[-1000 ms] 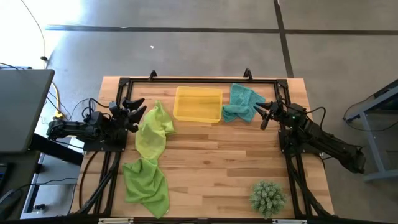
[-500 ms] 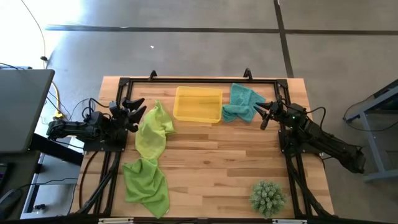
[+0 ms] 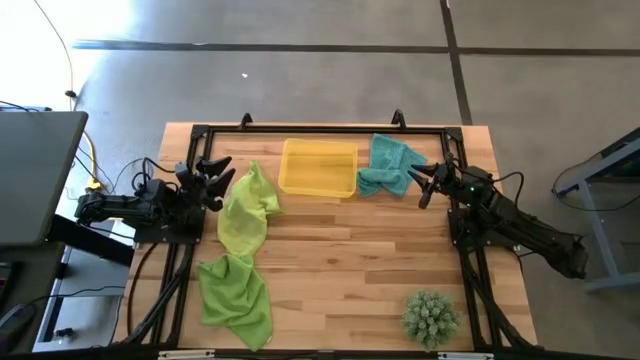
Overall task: Roll microfiber towels into tight, uniform cylinder then place into a basket
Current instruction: Roll the blue microfiber towel
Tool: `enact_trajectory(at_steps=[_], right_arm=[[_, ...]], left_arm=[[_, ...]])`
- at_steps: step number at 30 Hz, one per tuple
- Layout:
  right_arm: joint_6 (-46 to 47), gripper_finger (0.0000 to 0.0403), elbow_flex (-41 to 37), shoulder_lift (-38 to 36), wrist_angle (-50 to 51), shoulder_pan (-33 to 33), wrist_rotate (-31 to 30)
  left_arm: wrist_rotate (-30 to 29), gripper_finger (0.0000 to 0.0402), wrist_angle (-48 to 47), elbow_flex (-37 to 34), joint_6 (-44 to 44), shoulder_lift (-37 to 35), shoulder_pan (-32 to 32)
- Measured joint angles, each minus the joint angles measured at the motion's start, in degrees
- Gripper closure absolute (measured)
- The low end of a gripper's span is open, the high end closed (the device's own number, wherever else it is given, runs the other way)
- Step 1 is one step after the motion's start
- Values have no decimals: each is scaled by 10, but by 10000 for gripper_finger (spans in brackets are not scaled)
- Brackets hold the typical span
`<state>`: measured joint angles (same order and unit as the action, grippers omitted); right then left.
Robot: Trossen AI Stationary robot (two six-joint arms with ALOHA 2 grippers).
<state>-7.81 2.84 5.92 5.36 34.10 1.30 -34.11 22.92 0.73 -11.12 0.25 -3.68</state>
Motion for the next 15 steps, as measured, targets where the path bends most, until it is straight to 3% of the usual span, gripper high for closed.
enact_trajectory(at_steps=[10, 15], right_arm=[[0, 314, 0, 0, 0, 0, 0], [0, 314, 0, 0, 0, 0, 0]], left_arm=[[-102, 147, 0, 0, 47, 0, 0], [-117, 147, 0, 0, 43, 0, 0]])
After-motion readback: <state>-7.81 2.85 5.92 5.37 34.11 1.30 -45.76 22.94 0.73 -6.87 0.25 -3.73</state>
